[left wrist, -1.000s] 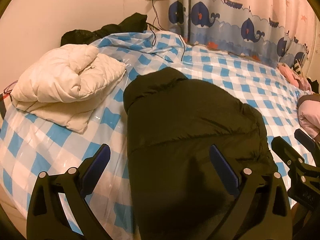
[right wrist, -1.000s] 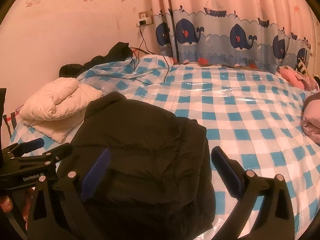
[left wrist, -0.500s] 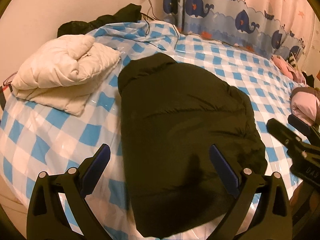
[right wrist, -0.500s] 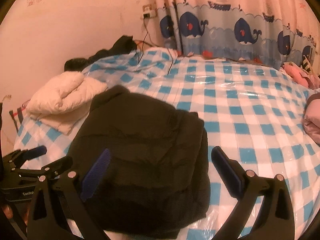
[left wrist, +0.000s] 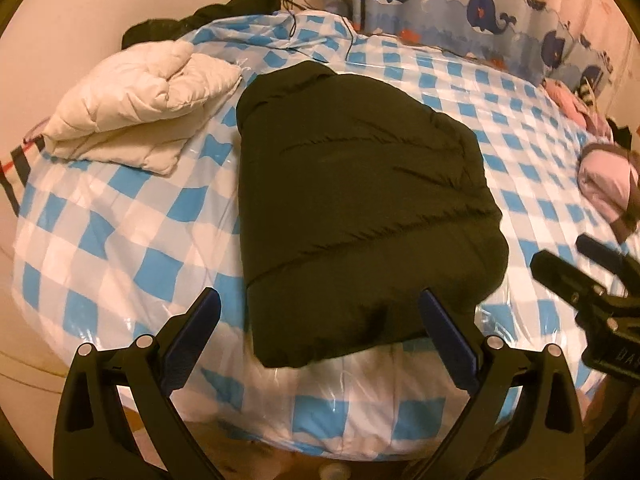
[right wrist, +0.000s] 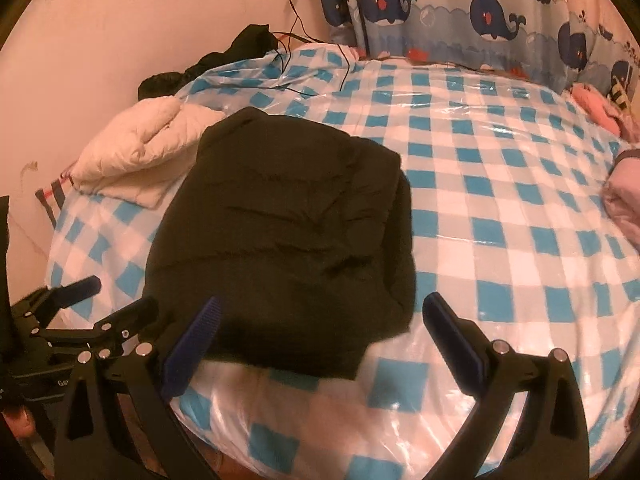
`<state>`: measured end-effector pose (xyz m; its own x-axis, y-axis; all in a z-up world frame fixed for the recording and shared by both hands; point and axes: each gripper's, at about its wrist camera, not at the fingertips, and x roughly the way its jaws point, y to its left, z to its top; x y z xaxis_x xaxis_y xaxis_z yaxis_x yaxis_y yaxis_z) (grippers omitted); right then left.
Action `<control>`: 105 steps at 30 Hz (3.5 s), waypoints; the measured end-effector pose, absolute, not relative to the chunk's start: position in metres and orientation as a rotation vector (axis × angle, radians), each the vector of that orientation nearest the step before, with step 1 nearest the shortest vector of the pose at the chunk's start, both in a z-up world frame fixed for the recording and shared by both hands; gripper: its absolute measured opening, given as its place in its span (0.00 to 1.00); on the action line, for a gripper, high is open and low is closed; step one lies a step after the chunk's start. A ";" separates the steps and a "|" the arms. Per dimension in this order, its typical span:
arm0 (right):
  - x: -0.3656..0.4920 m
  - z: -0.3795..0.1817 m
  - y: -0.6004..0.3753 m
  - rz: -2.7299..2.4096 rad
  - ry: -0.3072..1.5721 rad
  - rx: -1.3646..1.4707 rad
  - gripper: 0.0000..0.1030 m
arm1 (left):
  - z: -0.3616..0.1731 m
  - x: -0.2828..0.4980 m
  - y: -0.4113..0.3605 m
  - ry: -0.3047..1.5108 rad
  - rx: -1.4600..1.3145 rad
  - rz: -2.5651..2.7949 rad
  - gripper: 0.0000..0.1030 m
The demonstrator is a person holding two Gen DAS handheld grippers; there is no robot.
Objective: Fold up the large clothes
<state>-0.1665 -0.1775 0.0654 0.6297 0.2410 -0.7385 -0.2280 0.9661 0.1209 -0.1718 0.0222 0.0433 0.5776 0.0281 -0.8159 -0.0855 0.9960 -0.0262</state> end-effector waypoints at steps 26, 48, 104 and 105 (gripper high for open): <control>-0.169 0.054 -0.176 0.274 0.990 -0.079 0.94 | 0.037 -0.165 0.022 1.043 -0.106 0.018 0.92; -0.170 0.046 -0.175 0.289 1.004 -0.086 0.94 | 0.037 -0.166 0.020 1.039 -0.096 0.029 0.92; -0.173 0.043 -0.177 0.301 1.009 -0.092 0.94 | 0.049 -0.177 0.013 0.991 -0.047 0.088 0.92; -0.173 0.043 -0.177 0.301 1.008 -0.092 0.94 | 0.048 -0.179 0.012 0.994 -0.047 0.083 0.92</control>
<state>-0.1735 -0.1772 0.0427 0.4957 0.2061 -0.8437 -0.2906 0.9548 0.0624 -0.1786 0.0121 0.0479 0.5430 0.0480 -0.8384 -0.0911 0.9958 -0.0020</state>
